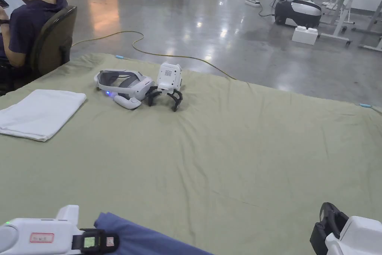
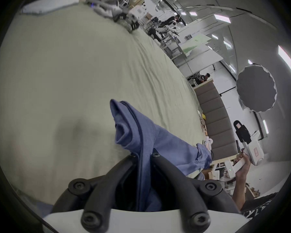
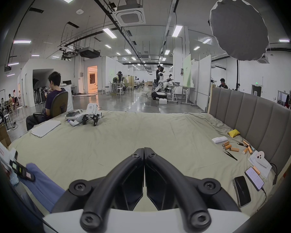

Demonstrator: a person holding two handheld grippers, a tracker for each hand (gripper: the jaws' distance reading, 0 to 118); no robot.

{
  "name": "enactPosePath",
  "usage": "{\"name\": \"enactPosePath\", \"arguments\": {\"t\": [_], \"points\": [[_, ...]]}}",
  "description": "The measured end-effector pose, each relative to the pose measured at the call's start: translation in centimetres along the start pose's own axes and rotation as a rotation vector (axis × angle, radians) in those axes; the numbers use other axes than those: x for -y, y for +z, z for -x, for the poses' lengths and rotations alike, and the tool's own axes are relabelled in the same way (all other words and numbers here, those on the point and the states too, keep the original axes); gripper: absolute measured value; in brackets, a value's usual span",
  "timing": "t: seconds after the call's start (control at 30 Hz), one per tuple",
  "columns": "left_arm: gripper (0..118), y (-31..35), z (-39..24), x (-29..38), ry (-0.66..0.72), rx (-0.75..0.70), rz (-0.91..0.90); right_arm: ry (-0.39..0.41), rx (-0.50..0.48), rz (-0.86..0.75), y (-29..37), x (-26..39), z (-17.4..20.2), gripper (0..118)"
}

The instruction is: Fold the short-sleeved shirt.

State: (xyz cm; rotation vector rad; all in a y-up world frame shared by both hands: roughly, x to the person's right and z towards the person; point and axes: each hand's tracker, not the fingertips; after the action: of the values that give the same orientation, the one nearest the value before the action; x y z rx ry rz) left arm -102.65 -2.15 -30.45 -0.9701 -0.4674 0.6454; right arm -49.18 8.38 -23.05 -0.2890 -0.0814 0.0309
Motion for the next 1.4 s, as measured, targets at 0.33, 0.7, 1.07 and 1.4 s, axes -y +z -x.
{"name": "enactPosePath", "arguments": {"t": [0.33, 0.7, 1.07, 1.4], "points": [[2, 7.8, -5.4, -1.4, -0.106, -0.363, -0.050, 0.002, -0.031, 0.000, -0.8, 0.2, 0.6, 0], [2, 0.8, -17.0, 2.8, -0.180, -0.129, 0.018, -0.008, -0.050, 0.026, -0.6, 1.2, 0.8, 0], [2, -15.2, -17.5, 8.0, -0.261, -0.280, 0.232, -0.017, 0.002, 0.061, 0.2, 2.4, -1.6, 0], [61, -14.4, -17.9, 8.4, -0.267, -0.255, 0.242, -0.010, 0.017, 0.073, 0.6, 2.5, -2.3, 0]]}}
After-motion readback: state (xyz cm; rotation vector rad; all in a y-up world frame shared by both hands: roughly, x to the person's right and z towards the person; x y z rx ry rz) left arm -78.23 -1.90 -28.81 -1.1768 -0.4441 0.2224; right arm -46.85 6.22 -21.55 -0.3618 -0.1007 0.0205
